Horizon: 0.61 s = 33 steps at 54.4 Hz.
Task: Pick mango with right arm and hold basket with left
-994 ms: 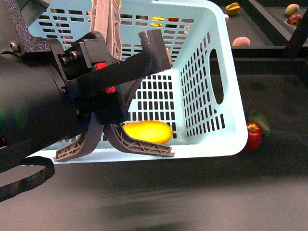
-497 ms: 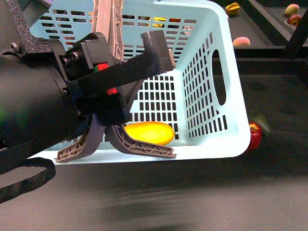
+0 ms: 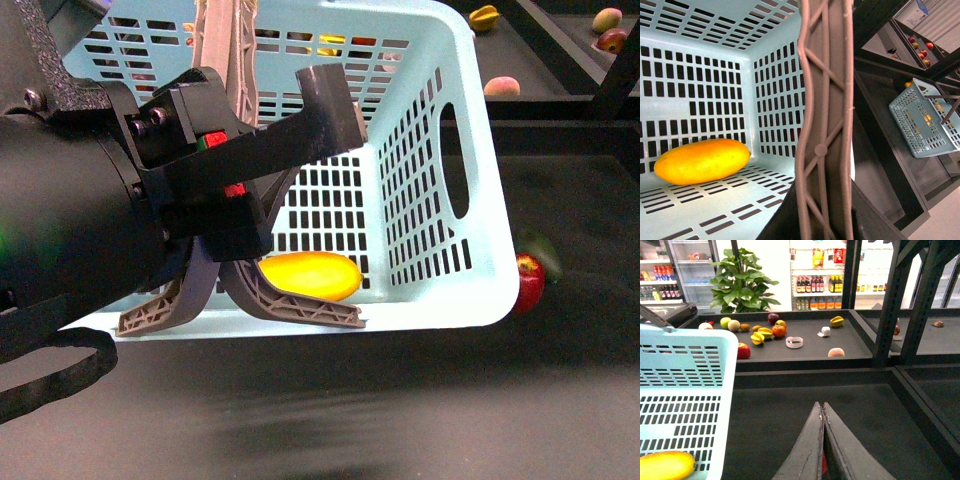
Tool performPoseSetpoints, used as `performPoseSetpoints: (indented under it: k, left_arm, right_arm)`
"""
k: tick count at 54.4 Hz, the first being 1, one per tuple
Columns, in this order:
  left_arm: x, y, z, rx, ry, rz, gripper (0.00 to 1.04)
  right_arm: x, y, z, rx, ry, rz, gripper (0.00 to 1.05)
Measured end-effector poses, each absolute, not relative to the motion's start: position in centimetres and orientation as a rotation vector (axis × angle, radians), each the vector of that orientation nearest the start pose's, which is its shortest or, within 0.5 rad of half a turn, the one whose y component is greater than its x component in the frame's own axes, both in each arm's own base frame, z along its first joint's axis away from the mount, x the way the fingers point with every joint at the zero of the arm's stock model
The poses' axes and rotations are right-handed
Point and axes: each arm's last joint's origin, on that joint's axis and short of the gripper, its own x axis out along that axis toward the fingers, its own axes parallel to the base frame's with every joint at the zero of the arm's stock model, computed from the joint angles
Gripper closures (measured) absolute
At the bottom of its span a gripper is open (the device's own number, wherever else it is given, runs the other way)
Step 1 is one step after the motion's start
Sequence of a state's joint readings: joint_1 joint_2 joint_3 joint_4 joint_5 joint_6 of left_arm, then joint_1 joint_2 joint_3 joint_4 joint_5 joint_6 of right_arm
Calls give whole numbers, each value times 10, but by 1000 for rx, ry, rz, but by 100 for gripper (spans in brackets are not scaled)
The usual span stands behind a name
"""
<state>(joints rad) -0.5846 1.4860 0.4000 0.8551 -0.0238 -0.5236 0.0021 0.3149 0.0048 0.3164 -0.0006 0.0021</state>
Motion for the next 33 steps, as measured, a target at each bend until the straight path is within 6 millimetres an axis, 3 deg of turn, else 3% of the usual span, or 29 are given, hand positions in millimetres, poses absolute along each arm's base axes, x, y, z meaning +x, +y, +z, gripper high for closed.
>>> performPoseSetpoints:
  k: [33]
  left_arm:
    - [216, -142, 156, -438, 363, -485, 99]
  right_arm:
    - [102, 0, 164, 2, 23, 4, 103]
